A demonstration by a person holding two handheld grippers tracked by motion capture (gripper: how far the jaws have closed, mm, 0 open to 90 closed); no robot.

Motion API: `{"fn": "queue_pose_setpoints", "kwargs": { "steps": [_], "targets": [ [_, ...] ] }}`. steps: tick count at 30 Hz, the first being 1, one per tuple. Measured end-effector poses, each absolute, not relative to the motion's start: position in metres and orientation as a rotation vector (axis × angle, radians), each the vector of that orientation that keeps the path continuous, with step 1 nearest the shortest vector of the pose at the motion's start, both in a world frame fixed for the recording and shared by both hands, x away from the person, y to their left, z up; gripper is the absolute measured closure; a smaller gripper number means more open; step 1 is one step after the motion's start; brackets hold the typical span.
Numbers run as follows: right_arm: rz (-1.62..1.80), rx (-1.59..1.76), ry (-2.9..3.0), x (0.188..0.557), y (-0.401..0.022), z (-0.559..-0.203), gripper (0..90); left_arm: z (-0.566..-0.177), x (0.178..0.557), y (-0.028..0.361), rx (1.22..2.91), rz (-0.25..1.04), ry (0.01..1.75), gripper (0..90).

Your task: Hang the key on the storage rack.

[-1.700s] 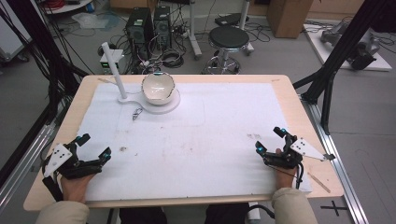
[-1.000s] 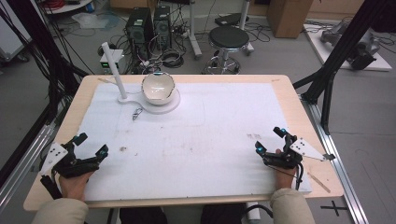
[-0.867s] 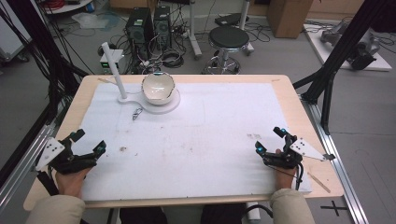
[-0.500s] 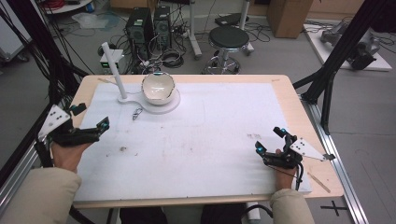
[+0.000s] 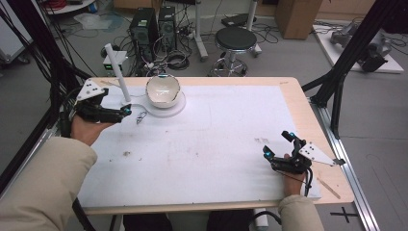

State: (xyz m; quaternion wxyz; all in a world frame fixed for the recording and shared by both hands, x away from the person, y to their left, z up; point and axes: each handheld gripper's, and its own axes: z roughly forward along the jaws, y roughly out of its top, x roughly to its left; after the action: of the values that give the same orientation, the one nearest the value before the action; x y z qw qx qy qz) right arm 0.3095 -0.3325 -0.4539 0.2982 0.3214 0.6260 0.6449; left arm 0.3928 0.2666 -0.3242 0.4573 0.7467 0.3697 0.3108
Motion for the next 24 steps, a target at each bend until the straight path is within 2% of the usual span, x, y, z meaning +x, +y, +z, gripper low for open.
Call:
{"fn": "queue_pose_setpoints", "kwargs": {
  "steps": [8, 24],
  "targets": [
    [1.713, 0.858, 1.664, 0.309, -0.333, -0.454, 1.3, -0.336, 0.418, 0.254, 1.974, 0.677, 0.94, 1.7],
    [1.714, 0.861, 1.664, 0.309, -0.333, -0.454, 1.3, -0.373, 0.455, 0.233, 2.147, 0.596, 1.057, 1.7]
  ]
}}
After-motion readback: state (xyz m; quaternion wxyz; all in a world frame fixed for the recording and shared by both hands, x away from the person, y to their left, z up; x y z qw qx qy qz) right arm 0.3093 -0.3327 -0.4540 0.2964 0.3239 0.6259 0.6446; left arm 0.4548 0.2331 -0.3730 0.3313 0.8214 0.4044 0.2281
